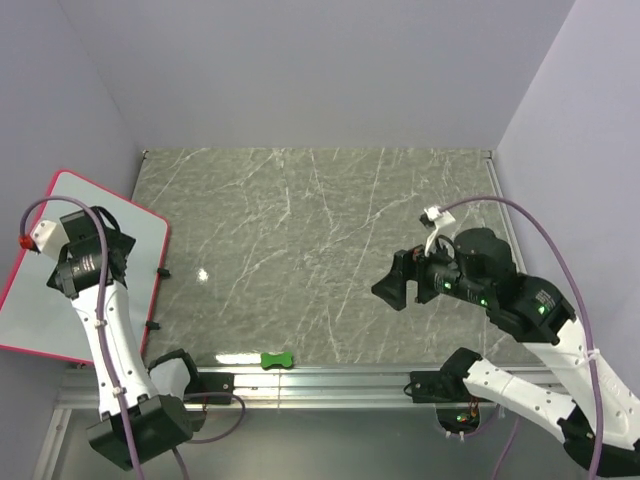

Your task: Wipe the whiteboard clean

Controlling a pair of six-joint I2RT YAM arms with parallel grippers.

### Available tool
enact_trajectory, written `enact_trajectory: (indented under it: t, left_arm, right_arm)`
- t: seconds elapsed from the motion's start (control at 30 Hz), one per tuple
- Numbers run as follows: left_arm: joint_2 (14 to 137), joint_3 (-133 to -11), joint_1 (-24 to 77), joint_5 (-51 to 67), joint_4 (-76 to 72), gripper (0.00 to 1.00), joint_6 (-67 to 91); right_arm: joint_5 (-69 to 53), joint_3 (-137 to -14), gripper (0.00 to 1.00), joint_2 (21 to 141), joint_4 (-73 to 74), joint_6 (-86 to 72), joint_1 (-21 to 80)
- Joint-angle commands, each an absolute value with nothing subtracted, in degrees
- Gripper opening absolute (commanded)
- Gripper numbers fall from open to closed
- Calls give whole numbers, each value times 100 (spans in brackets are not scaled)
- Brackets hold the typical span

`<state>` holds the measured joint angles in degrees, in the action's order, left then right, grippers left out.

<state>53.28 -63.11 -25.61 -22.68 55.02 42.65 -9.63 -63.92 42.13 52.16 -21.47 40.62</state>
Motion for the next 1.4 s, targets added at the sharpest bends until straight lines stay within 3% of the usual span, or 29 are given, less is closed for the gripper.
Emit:
enact_trajectory:
  t: [0.0, 0.07, 0.1, 0.2, 0.6, 0.77, 0.87, 0.93, 1.0, 1.17, 1.37]
  left_arm:
    - [5054, -6267, -2742, -2092, 5230, 99, 4184]
    - [5246, -5960, -2873, -1664, 4941, 99, 4079]
    - [5595, -5646, -2970, -887, 4792, 99, 4026]
    - [5915, -5327, -3733, -642, 4878, 100, 4367]
    - [5502, -6250, -3138, -3205, 6257, 99, 4789]
    - [5581, -6047, -3313, -3094, 5881, 99, 4764]
    - [5818, -5784, -3951, -2131, 5057, 99, 4264]
    - [5827, -5434, -4244, -704, 4520, 99, 3851]
    - [5871, -5169, -4254, 382, 3659, 92, 3692]
    - [6424, -4905, -2744, 168, 3516, 90, 3841]
    - [6705, -4456, -2031, 141, 2787, 89, 4113]
  right_arm:
    - [-950, -7134, 99, 4622, 5317, -1828, 4315]
    - [-940, -7320, 99, 4842, 5457, -1802, 4411]
    - [-984, -7443, 99, 4956, 5484, -1810, 4447]
    - [-1063, -7602, 99, 5062, 5546, -1863, 4517]
    - [-1283, -7532, 97, 5413, 5397, -2074, 4526]
    - [-1433, -7541, 93, 5563, 5563, -2109, 4526]
    - [-1371, -7550, 91, 5528, 5695, -2101, 4518]
    - [-1336, -7506, 91, 5432, 5713, -2092, 4526]
    - [-1310, -7462, 91, 5405, 5730, -2118, 4518]
    - [-1231, -7427, 91, 5607, 5731, -2188, 4518]
    - [-1318, -7234, 91, 5660, 5415, -2355, 4518]
